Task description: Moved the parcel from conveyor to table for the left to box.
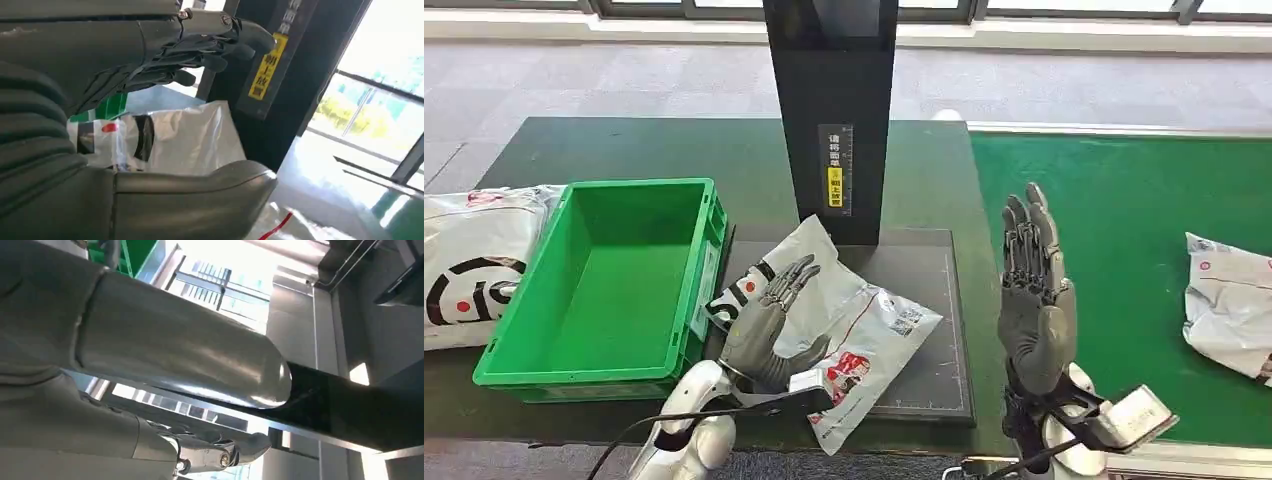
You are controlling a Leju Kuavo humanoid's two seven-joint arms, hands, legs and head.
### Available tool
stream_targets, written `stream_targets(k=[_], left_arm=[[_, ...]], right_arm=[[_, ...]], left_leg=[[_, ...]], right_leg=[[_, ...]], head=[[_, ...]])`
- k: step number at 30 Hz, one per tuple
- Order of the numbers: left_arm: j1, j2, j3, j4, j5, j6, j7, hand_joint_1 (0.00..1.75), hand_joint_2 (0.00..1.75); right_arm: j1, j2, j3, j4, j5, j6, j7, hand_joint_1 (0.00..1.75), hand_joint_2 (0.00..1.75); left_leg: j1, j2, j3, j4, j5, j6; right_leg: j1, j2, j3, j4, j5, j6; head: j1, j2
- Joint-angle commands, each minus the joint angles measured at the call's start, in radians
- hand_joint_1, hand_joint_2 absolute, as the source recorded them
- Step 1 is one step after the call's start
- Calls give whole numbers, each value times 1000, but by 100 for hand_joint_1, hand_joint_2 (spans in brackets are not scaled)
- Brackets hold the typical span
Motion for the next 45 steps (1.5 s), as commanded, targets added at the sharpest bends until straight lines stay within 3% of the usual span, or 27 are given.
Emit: stream_targets(k=[1,10,20,26,27,28,29,31,32,41,45], left_arm=[[-52,19,-48,159,-55,-54,40,0,175],[-58,28,-54,229,-71,-73,44,0,175],[-182,9,-101,446,-82,-123,-3,0,175],[-208,7,-138,530,-90,-127,-43,0,175],[-215,4,-136,538,-87,-113,-50,10,175],[-215,4,-136,538,-87,-113,-50,10,175],[-223,0,-133,533,-84,-96,-53,169,175],[-224,-2,-130,531,-81,-91,-53,175,175],[-215,-4,-120,493,-80,-17,-63,175,175],[-215,-4,-120,493,-80,-17,-63,175,175],[-198,-22,-94,352,-73,64,-51,175,175]], right_arm=[[26,-45,-28,-93,-10,-7,2,0,0],[14,-56,-29,-87,-21,-4,2,0,0],[-75,-45,-43,7,-27,23,2,0,0],[-15,-53,-40,-42,-26,18,2,0,0],[-10,-52,-40,-49,-30,19,2,0,0],[-10,-52,-40,-49,-30,19,2,0,0],[-1,-50,-41,-59,-27,16,2,0,0],[2,-50,-40,-64,-26,15,2,0,0],[10,-46,-39,-78,-20,10,2,0,0],[10,-46,-39,-78,-20,10,2,0,0],[40,-47,-19,-116,-9,-8,2,0,0]], left_leg=[[0,-2,3,-2,0,1],[0,0,4,-2,0,1],[0,1,4,-2,1,1],[0,-1,6,-3,0,1],[0,-2,4,-2,0,1],[0,-2,6,-3,0,1],[0,-2,4,-2,0,1],[0,-2,4,-1,0,1],[0,-2,5,-2,0,1],[0,-1,4,-1,0,1],[0,-2,5,-2,0,1]], right_leg=[[0,-3,5,-2,-1,0],[0,-2,5,-2,-1,0],[0,0,4,-2,1,0],[0,-2,8,-4,0,0],[0,-3,6,-2,0,0],[0,-3,8,-3,0,0],[0,-3,6,-2,0,0],[0,-3,6,-1,0,0],[0,-3,7,-3,0,0],[0,-1,5,-1,0,0],[0,-3,6,-2,-1,0]], head=[[0,0],[0,0],[0,0],[0,0],[0,0],[0,0],[0,0],[0,0],[0,0],[0,0],[0,0]])
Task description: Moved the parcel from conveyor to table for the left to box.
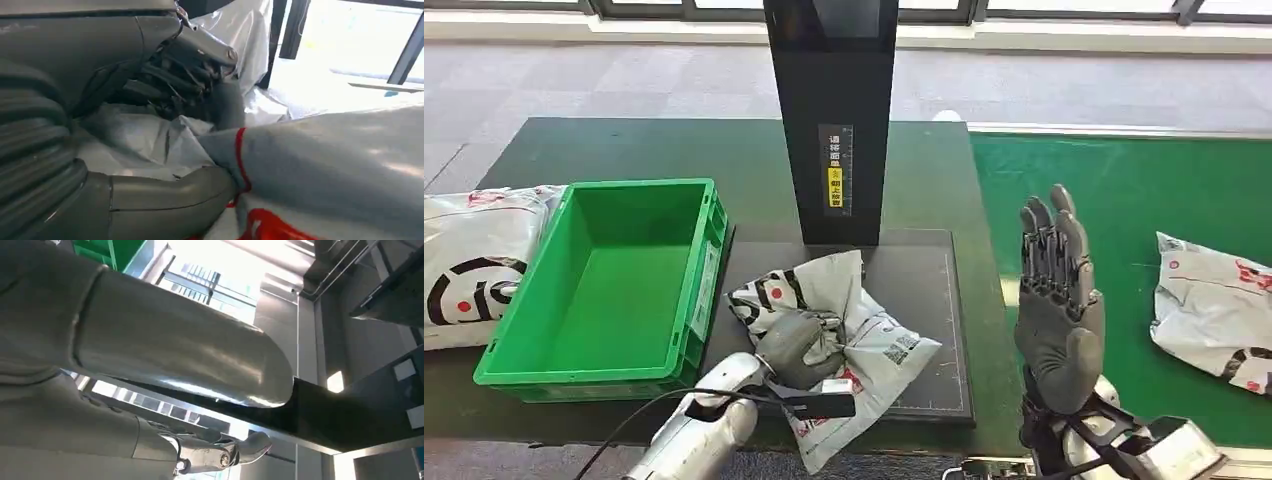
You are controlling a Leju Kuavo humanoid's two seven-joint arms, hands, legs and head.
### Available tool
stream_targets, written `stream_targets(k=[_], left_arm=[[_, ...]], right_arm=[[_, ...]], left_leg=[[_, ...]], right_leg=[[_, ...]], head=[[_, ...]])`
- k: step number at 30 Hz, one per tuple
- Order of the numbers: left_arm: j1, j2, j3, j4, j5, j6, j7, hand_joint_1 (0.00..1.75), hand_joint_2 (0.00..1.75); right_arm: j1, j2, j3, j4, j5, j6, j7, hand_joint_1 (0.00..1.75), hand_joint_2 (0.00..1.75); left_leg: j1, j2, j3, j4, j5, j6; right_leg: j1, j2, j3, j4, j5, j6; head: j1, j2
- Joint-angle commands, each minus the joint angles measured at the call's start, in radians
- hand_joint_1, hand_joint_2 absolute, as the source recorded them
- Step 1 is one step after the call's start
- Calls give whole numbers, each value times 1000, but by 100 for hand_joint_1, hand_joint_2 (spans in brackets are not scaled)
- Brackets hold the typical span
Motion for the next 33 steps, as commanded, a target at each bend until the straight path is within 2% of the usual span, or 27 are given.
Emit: stream_targets(k=[1,4,7,8,13,24,28,29,31,32,33], left_arm=[[-1,-12,-13,-111,1,93,25,175,175],[21,-27,13,-200,18,177,16,175,175],[104,-29,53,-357,49,319,0,175,175],[104,-29,53,-357,49,319,0,175,175],[203,-21,107,-572,209,487,-88,175,175],[221,-16,118,-602,307,520,-136,175,175],[261,-45,220,-675,344,526,-194,175,175],[270,-83,299,-708,347,526,-221,175,175],[258,-94,400,-728,399,526,-230,175,175],[254,-88,418,-728,422,526,-231,175,175],[233,-53,453,-718,484,526,-225,175,175]], right_arm=[[30,-19,-14,-41,13,-25,0,0,0],[28,-22,2,-47,15,-36,0,0,0],[22,-26,24,-44,14,-40,0,0,0],[22,-26,24,-44,14,-40,0,0,0],[-25,-19,34,9,1,-30,0,0,0],[-27,-17,34,13,-4,-28,0,0,0],[-46,-11,34,37,-9,-21,0,0,0],[-50,-9,34,45,-10,-20,0,0,0],[-47,-8,36,49,-13,-18,0,0,0],[-46,-8,36,49,-14,-18,0,0,0],[-42,-8,37,46,-15,-19,0,0,0]], left_leg=[[0,-1,0,0,0,1],[0,-1,1,0,-1,1],[0,1,0,0,0,1],[0,2,1,-1,-1,1],[0,5,1,-1,-2,1],[0,4,2,-2,-1,1],[0,4,2,-2,-2,1],[0,4,0,-1,-2,1],[1,4,0,-1,-2,1],[0,5,2,-2,-2,1],[0,4,1,-1,-1,1]], right_leg=[[0,-2,1,0,-1,0],[1,-2,2,-1,-1,0],[0,0,0,0,0,0],[0,1,1,-1,0,0],[0,5,1,-1,0,0],[0,2,2,-2,-1,0],[0,3,2,-1,-1,0],[0,2,1,-1,-1,0],[1,3,1,-1,-1,0],[0,4,2,-1,-1,0],[1,3,1,-1,-1,0]], head=[[0,0],[0,0],[0,0],[0,0],[0,0],[0,0],[0,0],[0,0],[0,0],[0,0],[0,0]])
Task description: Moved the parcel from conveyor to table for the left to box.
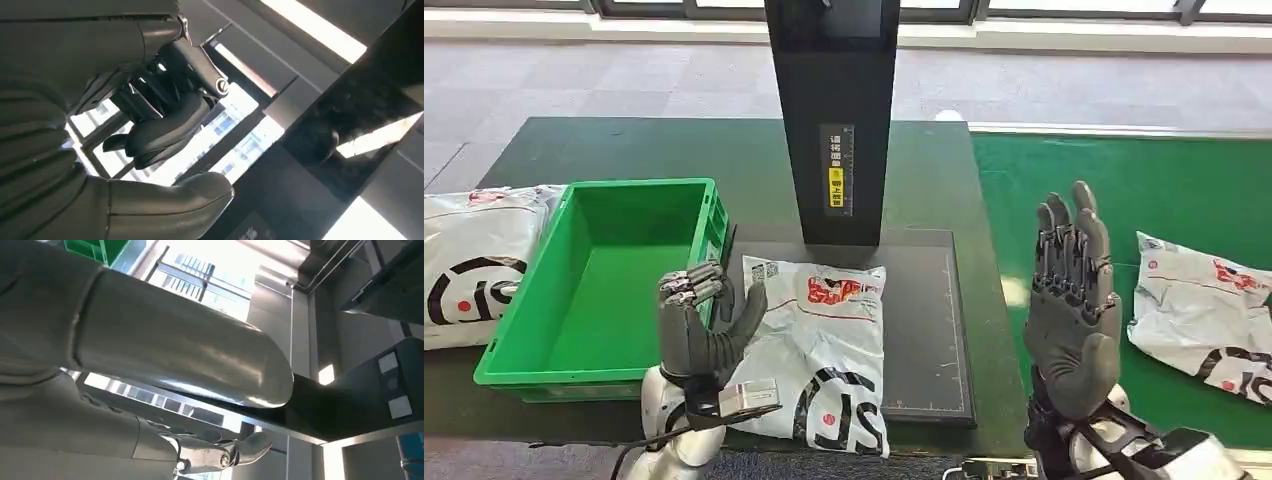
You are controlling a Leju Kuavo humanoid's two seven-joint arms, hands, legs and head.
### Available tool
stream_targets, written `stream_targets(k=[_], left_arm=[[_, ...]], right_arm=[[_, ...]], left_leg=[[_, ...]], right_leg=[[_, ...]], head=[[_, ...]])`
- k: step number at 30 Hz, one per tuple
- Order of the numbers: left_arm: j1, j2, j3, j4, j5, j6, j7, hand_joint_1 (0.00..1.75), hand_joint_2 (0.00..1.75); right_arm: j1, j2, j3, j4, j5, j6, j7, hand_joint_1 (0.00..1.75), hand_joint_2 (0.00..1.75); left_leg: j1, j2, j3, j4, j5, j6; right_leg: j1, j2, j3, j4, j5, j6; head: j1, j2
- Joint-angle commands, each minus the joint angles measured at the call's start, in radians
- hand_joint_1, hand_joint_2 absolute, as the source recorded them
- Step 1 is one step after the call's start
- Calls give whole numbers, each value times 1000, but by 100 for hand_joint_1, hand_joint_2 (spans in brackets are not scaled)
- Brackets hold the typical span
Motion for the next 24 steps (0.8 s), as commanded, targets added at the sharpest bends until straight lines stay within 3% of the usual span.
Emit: stream_targets(k=[1,5,7,8,9,12,15,20,24], left_arm=[[-22,-14,349,-70,158,2,-34,175,175],[-115,25,336,51,172,-34,7,175,175],[-154,38,281,137,141,-126,50,175,175],[-168,46,231,171,133,-195,44,150,175],[-177,50,207,194,101,-221,62,3,175],[-167,45,109,217,21,-318,104,0,175],[-167,45,109,217,21,-318,104,0,175],[-127,96,11,211,-43,-522,155,0,175],[-121,102,-9,223,-64,-546,154,0,175]], right_arm=[[-39,-7,36,84,-9,2,0,0,0],[-16,-5,50,66,8,-22,0,0,0],[3,-13,56,45,14,-41,0,0,0],[10,-20,58,36,12,-45,0,0,0],[12,-23,59,33,12,-47,0,0,0],[11,-36,54,35,8,-49,0,0,0],[11,-36,54,35,8,-49,0,0,0],[3,-38,40,35,7,-40,0,0,0],[3,-38,36,34,5,-35,0,0,0]], left_leg=[[0,6,4,-2,-1,0],[1,3,3,-2,0,0],[1,-1,3,-2,1,0],[0,-4,4,-3,2,0],[0,-4,3,-2,2,0],[0,-4,4,-3,2,1],[-1,-1,3,-1,1,0],[-1,0,4,-2,0,0],[-1,-1,4,-2,0,0]], right_leg=[[0,5,2,-2,1,-1],[1,2,2,-1,1,-1],[1,-1,2,-1,0,-1],[1,-5,4,-2,0,-1],[0,-5,3,-1,0,-1],[0,-5,5,-3,0,0],[-1,-1,2,-1,0,0],[-1,1,2,-1,0,-1],[0,0,3,-2,0,-1]], head=[[0,0],[0,0],[0,0],[0,0],[0,0],[0,0],[0,0],[0,0],[0,0]])
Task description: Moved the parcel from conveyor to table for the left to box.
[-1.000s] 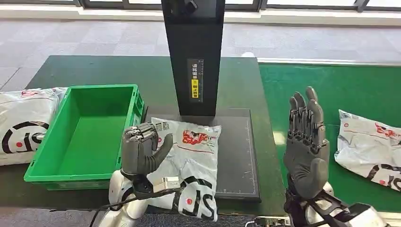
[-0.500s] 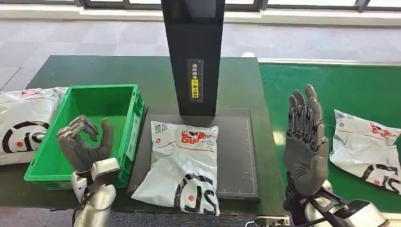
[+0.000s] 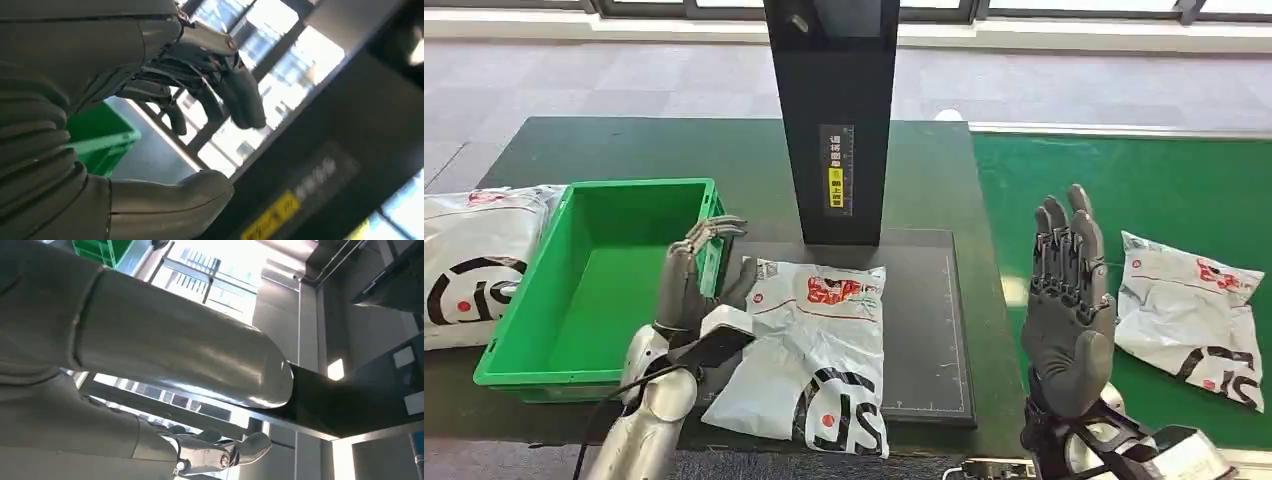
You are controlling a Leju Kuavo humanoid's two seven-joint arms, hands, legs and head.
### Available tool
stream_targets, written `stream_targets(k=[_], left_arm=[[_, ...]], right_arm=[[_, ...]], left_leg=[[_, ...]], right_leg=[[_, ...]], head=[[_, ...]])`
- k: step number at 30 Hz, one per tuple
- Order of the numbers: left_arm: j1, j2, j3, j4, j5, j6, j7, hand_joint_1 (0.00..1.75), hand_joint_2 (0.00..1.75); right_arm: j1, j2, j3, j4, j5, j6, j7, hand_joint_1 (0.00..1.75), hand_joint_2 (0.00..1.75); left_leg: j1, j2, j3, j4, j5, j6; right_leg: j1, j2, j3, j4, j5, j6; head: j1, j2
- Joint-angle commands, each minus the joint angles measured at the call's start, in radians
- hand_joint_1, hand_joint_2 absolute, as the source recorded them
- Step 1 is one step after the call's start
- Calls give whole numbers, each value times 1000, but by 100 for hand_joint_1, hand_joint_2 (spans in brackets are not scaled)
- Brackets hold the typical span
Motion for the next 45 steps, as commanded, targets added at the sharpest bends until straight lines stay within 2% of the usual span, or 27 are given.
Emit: stream_targets(k=[1,5,13,19,24,28,35,45], left_arm=[[-1,73,-151,107,-69,-108,22,0,175],[32,93,-180,92,-110,-142,13,0,175],[18,108,-189,95,-147,-208,22,0,175],[19,123,-190,89,-180,-242,56,0,175],[-20,137,-215,272,-285,-295,150,0,175],[-36,138,-217,326,-296,-294,161,0,175],[-197,107,-242,650,-340,-277,193,0,175],[-192,99,-244,678,-353,-214,191,0,175]], right_arm=[[-14,-37,27,23,-8,8,0,0,0],[-7,-33,13,17,-6,15,0,0,0],[12,-30,5,-3,3,9,0,0,0],[6,-29,4,-1,7,3,0,0,0],[-4,-32,6,8,11,7,0,0,0],[-13,-30,6,17,12,13,0,0,0],[-55,-40,53,89,56,-5,0,0,0],[-46,-49,56,84,47,-17,0,0,0]], left_leg=[[0,1,4,-2,0,0],[0,3,6,-4,0,0],[0,1,2,-1,0,0],[0,2,4,-2,-1,0],[0,1,5,-3,0,0],[0,1,4,-3,0,0],[0,1,5,-3,1,0],[0,2,10,-3,1,1]], right_leg=[[0,0,3,-2,0,0],[0,2,5,-3,0,-1],[0,0,1,-1,0,0],[0,1,3,-2,0,-1],[0,0,4,-3,0,-1],[0,0,3,-2,0,-1],[0,0,4,-3,1,-1],[0,-1,11,-2,1,0]], head=[[0,0],[0,0],[0,0],[0,0],[0,0],[0,0],[0,0],[0,0]])
